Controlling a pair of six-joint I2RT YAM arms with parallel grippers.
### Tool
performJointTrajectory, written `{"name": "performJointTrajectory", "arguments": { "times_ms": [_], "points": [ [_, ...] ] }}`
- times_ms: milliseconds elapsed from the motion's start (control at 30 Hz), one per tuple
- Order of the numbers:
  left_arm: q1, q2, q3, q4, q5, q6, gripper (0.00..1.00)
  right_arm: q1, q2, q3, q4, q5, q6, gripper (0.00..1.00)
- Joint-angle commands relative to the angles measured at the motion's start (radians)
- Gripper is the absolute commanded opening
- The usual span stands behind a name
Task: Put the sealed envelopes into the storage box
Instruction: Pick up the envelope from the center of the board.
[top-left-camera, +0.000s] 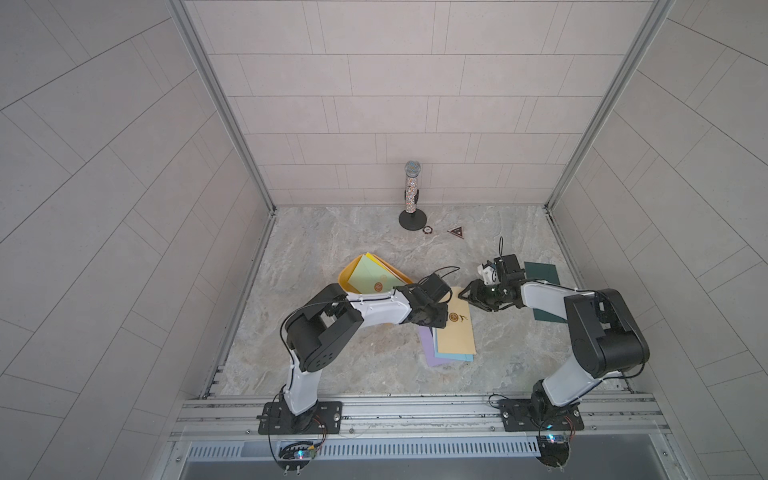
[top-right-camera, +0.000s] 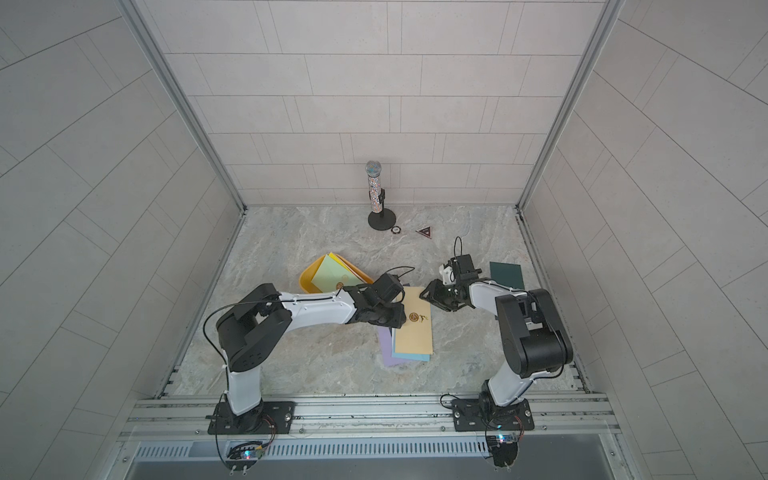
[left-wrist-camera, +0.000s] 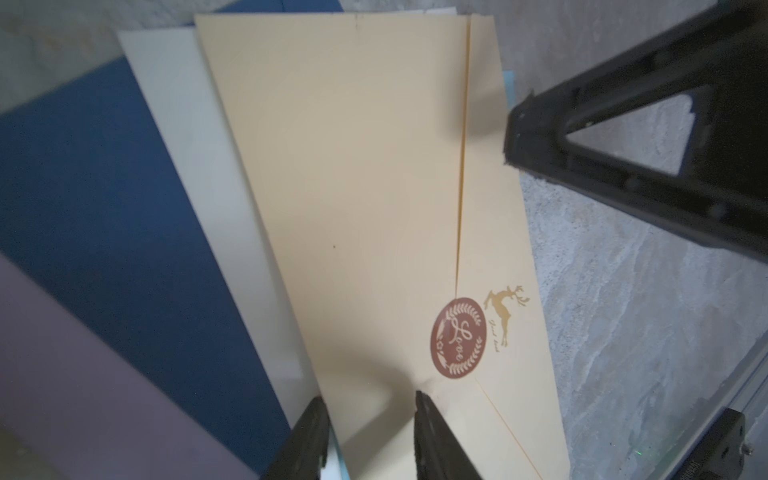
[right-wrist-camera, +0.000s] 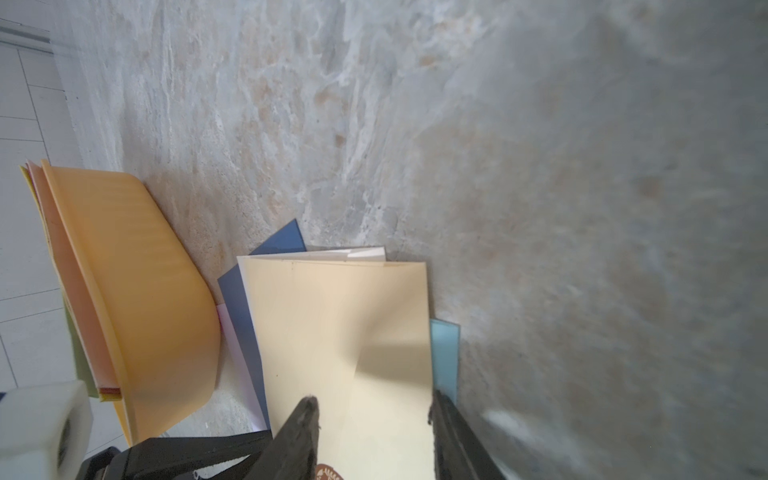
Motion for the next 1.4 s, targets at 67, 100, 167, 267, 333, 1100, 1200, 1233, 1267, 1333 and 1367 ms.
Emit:
{"name": "performJointTrajectory", "arguments": {
  "times_ms": [67,100,167,267,333,1100,1200,1233,1267,1333,1367],
  "points": [
    [-0.006,0.028,-0.02,0.024,0.052,-0.012,0.4,0.011,-0.017,-0.065,-0.03,-0.116,0.069,0.48],
    [-0.005,0.029,-0.022,0.027,0.052,-0.012,0.4,0.011,-0.029,-0.069,-0.022,-0.13,0.081,0.48],
    [-0.005,0.028,-0.026,0.03,0.052,-0.011,0.4,0.011,-0.054,-0.071,-0.011,-0.154,0.101,0.48],
    [-0.003,0.028,-0.028,0.03,0.052,-0.012,0.4,0.011,-0.096,-0.073,-0.011,-0.183,0.123,0.48],
    [-0.002,0.028,-0.03,0.033,0.051,-0.012,0.4,0.01,-0.129,-0.078,-0.01,-0.196,0.133,0.48],
    [-0.002,0.006,-0.063,0.055,0.048,-0.012,0.4,-0.015,-0.302,-0.283,0.205,-0.303,0.358,0.41],
    [-0.002,-0.011,-0.067,0.055,0.047,-0.039,0.4,-0.011,-0.348,-0.266,0.031,-0.216,0.231,0.35],
    [-0.002,-0.018,-0.067,0.055,0.045,-0.039,0.4,-0.009,-0.366,-0.265,-0.003,-0.196,0.203,0.34],
    [-0.002,-0.025,-0.066,0.054,0.044,-0.038,0.4,-0.007,-0.377,-0.265,-0.031,-0.179,0.178,0.33],
    [-0.002,-0.034,-0.064,0.054,0.044,-0.041,0.41,-0.005,-0.393,-0.265,-0.061,-0.163,0.147,0.27],
    [-0.002,-0.04,-0.063,0.052,0.045,-0.041,0.41,-0.005,-0.399,-0.264,-0.071,-0.161,0.134,0.23]
  ]
}}
